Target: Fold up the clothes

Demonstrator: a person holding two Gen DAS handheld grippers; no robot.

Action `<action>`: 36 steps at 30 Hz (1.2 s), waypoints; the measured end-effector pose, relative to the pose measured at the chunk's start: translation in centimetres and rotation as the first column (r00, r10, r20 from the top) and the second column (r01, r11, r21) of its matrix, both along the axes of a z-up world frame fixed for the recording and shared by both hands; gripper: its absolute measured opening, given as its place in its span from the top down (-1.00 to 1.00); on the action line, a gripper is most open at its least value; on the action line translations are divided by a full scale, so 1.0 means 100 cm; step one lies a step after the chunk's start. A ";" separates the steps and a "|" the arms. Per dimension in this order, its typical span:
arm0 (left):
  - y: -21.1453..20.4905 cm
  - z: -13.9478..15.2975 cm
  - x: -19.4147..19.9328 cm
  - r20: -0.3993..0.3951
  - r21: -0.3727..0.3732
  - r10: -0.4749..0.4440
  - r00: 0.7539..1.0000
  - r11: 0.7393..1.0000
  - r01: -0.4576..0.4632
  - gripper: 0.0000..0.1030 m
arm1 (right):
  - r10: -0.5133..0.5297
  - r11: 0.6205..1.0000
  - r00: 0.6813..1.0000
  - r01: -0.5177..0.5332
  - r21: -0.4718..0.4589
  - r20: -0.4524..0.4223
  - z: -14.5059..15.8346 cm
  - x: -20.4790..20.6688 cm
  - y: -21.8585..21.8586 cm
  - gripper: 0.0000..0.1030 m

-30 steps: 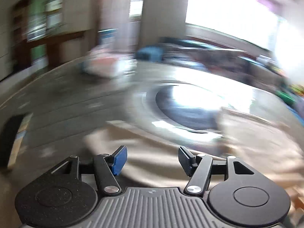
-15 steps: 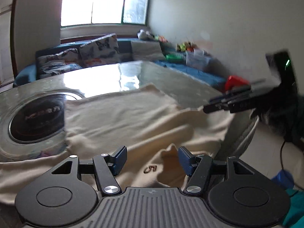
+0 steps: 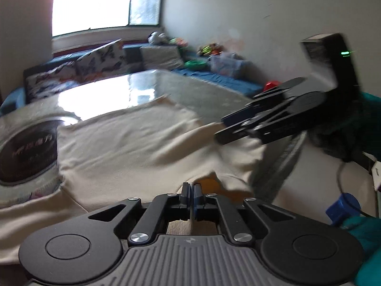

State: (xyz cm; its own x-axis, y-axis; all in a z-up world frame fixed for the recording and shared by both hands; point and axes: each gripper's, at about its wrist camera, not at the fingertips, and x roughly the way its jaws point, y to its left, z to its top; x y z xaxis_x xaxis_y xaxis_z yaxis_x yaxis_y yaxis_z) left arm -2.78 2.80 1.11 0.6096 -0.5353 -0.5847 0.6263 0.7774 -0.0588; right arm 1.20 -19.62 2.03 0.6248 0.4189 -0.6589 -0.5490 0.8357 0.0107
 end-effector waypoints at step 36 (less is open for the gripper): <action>0.057 -0.027 0.100 -0.147 -0.042 0.313 0.938 0.946 -0.322 0.80 | -0.057 0.996 0.997 0.052 -0.071 -0.058 -0.027 0.050 -0.002 0.20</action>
